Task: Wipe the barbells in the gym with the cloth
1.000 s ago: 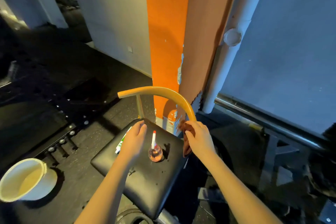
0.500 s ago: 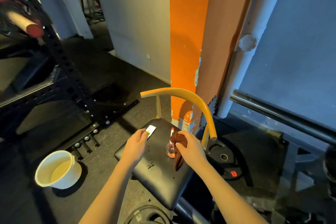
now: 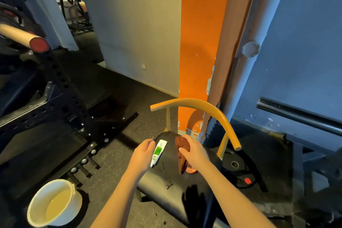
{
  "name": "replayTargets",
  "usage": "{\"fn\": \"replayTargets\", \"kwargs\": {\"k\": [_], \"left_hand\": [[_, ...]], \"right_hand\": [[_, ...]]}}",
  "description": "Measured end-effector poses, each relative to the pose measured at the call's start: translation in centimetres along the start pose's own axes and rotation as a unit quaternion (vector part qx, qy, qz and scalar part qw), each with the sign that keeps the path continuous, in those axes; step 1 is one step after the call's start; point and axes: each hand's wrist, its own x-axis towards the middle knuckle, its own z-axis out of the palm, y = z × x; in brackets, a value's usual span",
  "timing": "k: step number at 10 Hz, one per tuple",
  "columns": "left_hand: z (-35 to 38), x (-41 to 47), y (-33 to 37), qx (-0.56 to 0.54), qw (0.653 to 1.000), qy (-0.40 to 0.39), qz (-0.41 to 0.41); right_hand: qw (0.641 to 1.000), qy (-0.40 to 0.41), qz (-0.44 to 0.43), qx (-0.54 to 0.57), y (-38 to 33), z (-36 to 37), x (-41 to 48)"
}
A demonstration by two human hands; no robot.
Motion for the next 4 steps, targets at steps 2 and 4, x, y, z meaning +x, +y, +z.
{"fn": "replayTargets", "kwargs": {"k": [2,4], "left_hand": [[-4.7,4.6,0.2,-0.091,0.99,-0.102,-0.021],[-6.5,5.3,6.6,-0.223,0.945,-0.237,-0.02]], "right_hand": [[0.991,0.104,0.071,0.053,-4.1,0.2,1.4],[0.885,0.221,0.136,0.387,-10.3,-4.5,-1.7]]}}
